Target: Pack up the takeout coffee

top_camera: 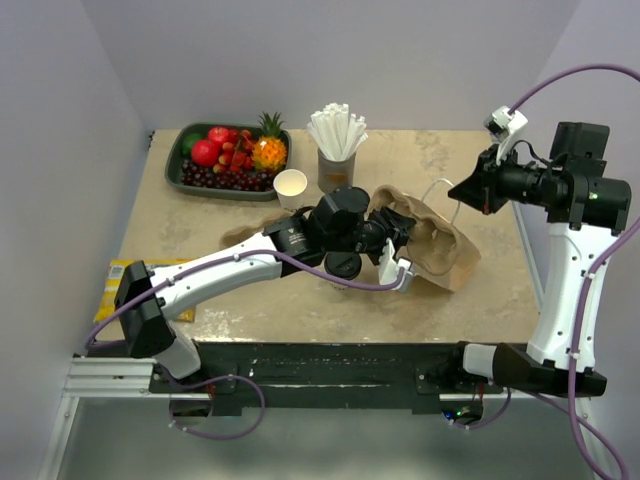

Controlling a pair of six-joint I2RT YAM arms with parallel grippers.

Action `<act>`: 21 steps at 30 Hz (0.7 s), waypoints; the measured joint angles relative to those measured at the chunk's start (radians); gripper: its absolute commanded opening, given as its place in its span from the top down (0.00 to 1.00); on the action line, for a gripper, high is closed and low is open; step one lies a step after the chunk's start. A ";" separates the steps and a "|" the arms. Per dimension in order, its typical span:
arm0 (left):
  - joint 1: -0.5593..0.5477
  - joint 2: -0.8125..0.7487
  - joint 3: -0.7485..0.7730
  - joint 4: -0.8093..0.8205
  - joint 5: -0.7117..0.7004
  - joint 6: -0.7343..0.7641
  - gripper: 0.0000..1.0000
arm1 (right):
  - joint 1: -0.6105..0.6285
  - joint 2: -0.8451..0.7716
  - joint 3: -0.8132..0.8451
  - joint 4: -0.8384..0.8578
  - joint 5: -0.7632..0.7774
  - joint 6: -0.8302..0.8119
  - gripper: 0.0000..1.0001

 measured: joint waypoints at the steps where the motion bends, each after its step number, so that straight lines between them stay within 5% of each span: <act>1: 0.000 0.006 0.005 -0.018 0.002 0.000 1.00 | 0.000 0.000 0.000 -0.001 0.000 -0.002 1.00; 21: -0.051 0.095 0.097 -0.158 -0.032 -0.010 1.00 | 0.000 -0.021 -0.051 -0.020 -0.049 -0.042 1.00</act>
